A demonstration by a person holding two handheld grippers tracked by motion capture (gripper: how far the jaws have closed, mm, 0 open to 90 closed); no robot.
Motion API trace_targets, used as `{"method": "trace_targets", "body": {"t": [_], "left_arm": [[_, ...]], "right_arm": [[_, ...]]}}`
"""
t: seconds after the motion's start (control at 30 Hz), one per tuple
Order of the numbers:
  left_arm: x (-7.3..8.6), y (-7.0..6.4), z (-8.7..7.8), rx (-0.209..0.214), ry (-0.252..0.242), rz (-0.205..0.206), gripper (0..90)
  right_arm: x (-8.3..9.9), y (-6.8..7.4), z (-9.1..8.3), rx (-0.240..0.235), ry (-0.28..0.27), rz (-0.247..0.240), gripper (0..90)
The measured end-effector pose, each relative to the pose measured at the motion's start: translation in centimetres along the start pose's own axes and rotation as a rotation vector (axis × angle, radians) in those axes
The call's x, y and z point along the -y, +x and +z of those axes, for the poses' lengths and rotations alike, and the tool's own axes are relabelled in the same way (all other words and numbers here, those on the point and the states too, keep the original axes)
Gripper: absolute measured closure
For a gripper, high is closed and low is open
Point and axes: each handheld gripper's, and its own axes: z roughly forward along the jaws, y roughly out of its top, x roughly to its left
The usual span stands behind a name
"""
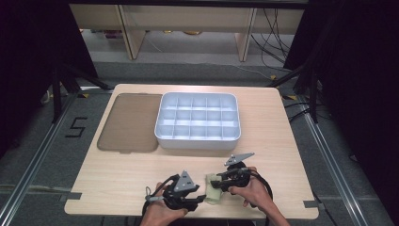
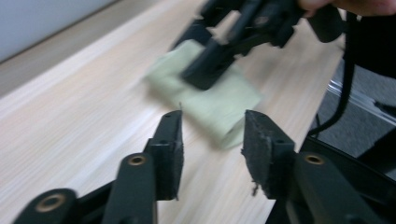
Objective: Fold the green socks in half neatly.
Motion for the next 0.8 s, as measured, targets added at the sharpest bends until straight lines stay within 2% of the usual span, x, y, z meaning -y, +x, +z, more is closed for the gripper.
{"method": "trace_targets", "body": {"t": [0.03, 0.07, 0.1, 0.17, 0.2, 0.23, 0.27, 0.33, 0.43, 0.5, 0.53, 0.57, 0.63, 0.67, 0.7, 0.77, 0.8], "left_arm": [[0.4, 0.4, -0.7, -0.007, -0.001, -0.032, 51.7], [0.7, 0.7, -0.9, -0.016, -0.022, -0.061, 51.7], [1.4, 1.5, -1.8, -0.040, -0.018, -0.078, 49.1], [1.8, 1.8, -2.1, -0.052, -0.018, -0.083, 47.8], [2.3, 2.2, -2.4, -0.047, -0.022, -0.119, 46.1], [2.6, 2.5, -2.6, -0.053, -0.017, -0.138, 44.2], [3.0, 2.9, -2.7, -0.051, -0.008, -0.130, 42.7], [3.6, 3.4, -3.0, -0.076, -0.001, -0.159, 41.2], [4.2, 3.8, -3.3, -0.085, 0.000, -0.179, 39.8], [4.4, 4.0, -3.6, -0.093, -0.001, -0.183, 39.0], [4.6, 4.1, -3.9, -0.099, 0.008, -0.172, 39.0], [4.8, 4.2, -4.2, -0.105, -0.010, -0.190, 38.5], [5.0, 4.3, -4.3, -0.110, -0.008, -0.194, 38.3], [5.1, 4.4, -4.4, -0.126, -0.003, -0.180, 38.3], [5.2, 4.7, -4.4, -0.124, -0.004, -0.177, 38.0], [5.6, 5.4, -4.8, -0.165, -0.021, -0.198, 38.1], [5.6, 5.4, -4.8, -0.165, -0.021, -0.198, 38.0]], "right_arm": [[0.0, 0.1, 0.0, 0.000, 0.003, 0.005, 55.9], [0.0, 0.1, 0.0, 0.000, 0.003, 0.005, 55.9], [0.0, 0.1, 0.0, 0.001, 0.003, 0.005, 56.0], [0.0, 0.1, 0.0, 0.001, 0.003, 0.006, 56.1], [0.0, 0.1, 0.0, 0.001, 0.003, 0.006, 56.2], [0.0, 0.1, 0.0, 0.007, 0.002, 0.007, 56.3], [0.0, 0.1, 0.0, 0.001, 0.003, 0.006, 56.4], [0.0, 0.1, 0.0, 0.002, 0.004, 0.004, 56.5], [0.0, 0.2, 0.0, 0.010, 0.000, 0.006, 56.6], [0.0, 0.2, 0.0, 0.012, 0.001, 0.004, 56.7], [0.0, 0.2, 0.0, 0.012, 0.001, 0.004, 56.7], [0.0, 0.2, 0.0, 0.013, 0.002, 0.004, 57.1], [0.0, 0.2, 0.0, 0.011, 0.001, 0.006, 57.7], [0.0, 0.2, 0.0, 0.011, 0.001, 0.006, 57.7], [0.0, 0.2, 0.0, 0.008, 0.005, 0.006, 58.8], [0.1, 0.3, 0.1, 0.003, 0.002, 0.006, 60.4], [0.1, 0.3, 0.1, 0.003, 0.002, 0.006, 60.4]]}}
